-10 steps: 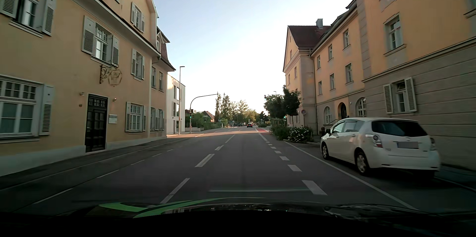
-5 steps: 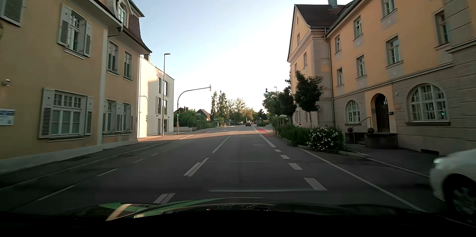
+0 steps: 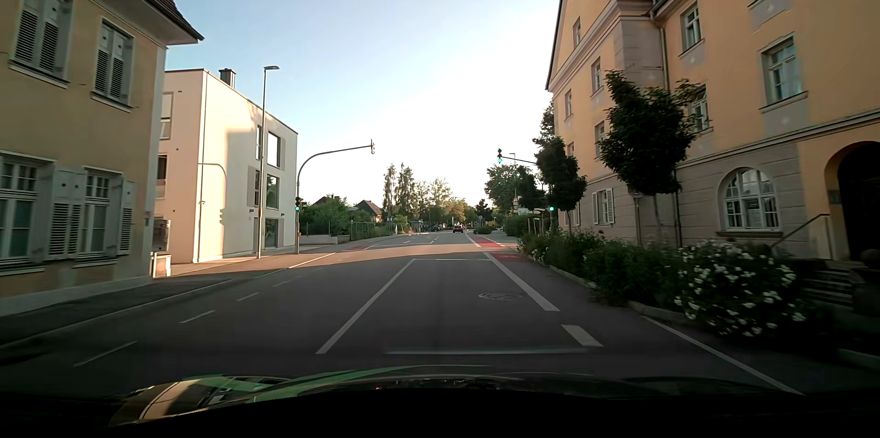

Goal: Follow the waypoints while adhering to traffic rules and regulations

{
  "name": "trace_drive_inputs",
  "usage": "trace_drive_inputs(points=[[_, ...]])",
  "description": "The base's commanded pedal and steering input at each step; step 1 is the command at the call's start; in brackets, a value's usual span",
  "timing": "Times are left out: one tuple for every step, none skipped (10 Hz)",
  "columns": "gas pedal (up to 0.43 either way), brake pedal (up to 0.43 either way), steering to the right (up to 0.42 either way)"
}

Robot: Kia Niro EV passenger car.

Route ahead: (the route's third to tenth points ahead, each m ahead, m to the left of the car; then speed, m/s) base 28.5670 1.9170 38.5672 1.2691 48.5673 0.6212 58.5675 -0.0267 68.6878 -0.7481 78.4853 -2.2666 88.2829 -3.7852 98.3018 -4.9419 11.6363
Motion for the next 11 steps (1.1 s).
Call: trace_drive_inputs(points=[[0.098, 0.000, 0.004], [0.098, 0.000, 0.004], [0.098, 0.000, 0.004], [0.110, 0.000, 0.004], [0.110, 0.000, 0.004], [0.098, 0.000, 0.004], [0.098, 0.000, 0.003], [0.110, 0.000, 0.003], [0.130, 0.000, 0.003], [0.130, 0.000, 0.002], [0.150, 0.000, 0.002]])
